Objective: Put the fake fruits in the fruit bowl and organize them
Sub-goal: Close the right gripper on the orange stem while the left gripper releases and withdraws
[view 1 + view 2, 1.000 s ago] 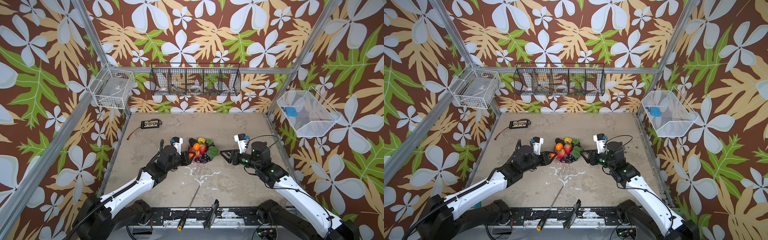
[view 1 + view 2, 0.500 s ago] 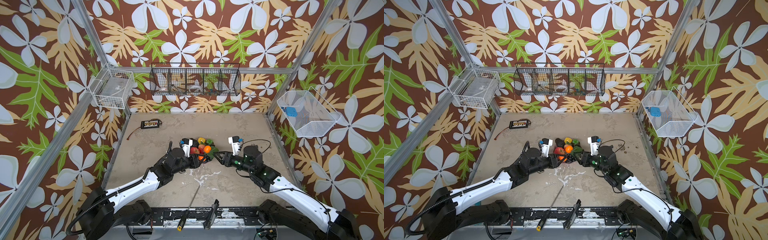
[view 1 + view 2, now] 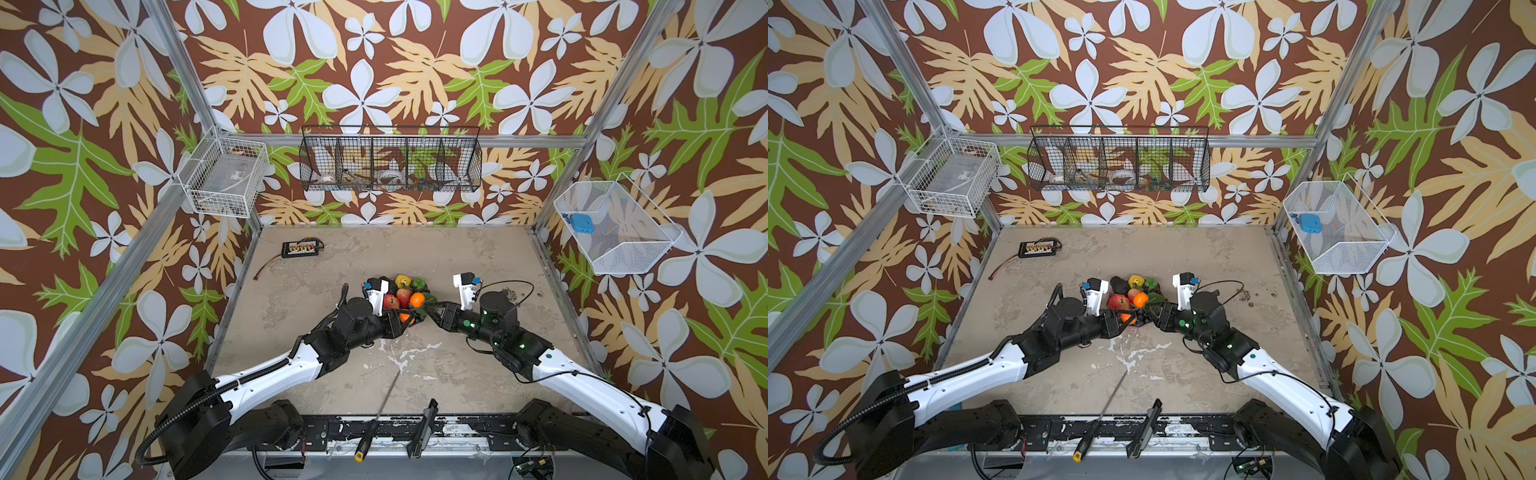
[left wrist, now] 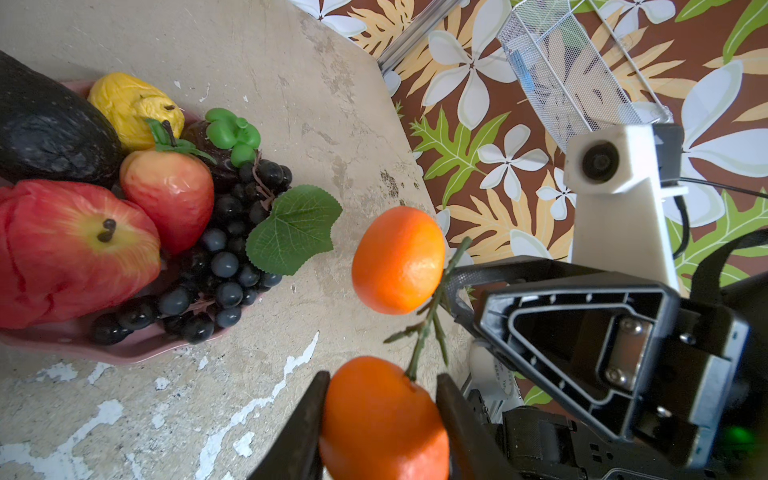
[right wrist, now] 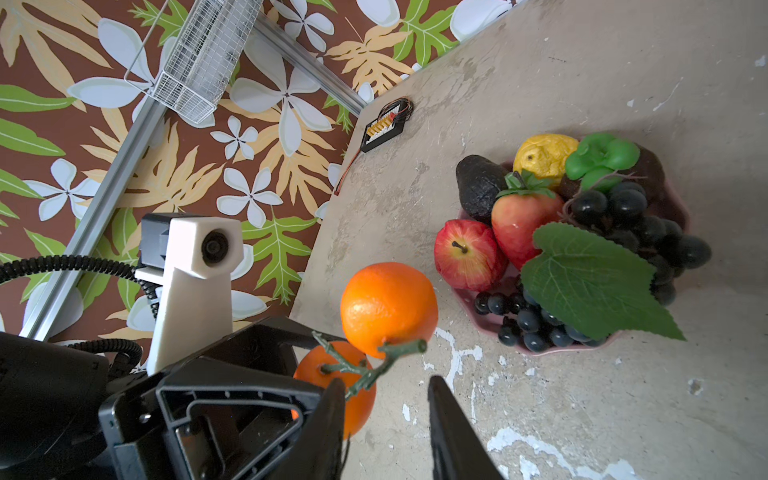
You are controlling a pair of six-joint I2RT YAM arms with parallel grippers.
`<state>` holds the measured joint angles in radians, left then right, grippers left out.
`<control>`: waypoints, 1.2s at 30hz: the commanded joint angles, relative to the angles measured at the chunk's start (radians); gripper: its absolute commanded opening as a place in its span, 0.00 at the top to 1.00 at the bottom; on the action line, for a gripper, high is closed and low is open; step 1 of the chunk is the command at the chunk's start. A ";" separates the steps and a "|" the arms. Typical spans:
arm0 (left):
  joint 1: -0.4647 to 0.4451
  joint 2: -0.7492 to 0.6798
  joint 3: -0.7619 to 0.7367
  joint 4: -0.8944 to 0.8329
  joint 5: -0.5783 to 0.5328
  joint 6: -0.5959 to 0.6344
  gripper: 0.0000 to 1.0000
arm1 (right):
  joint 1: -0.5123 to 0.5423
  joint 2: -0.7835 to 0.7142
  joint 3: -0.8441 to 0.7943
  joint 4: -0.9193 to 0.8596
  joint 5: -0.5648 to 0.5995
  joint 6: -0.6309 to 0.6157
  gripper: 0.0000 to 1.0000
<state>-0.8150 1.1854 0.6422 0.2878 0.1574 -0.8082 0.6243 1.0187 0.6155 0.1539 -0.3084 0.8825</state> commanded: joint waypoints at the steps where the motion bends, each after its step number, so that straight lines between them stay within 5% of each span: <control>1: -0.006 0.004 0.005 0.034 -0.007 0.001 0.60 | 0.003 0.014 0.008 0.034 0.003 0.001 0.68; 25: -0.021 0.026 0.004 0.044 -0.010 0.013 0.57 | 0.012 0.055 0.024 0.036 0.010 -0.012 0.97; 36: -0.020 -0.029 -0.014 -0.013 -0.108 0.036 0.22 | 0.014 0.093 0.107 -0.068 0.113 -0.132 1.00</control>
<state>-0.8352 1.1862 0.6357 0.2920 0.1204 -0.7860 0.6361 1.1007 0.6971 0.1242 -0.2565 0.8223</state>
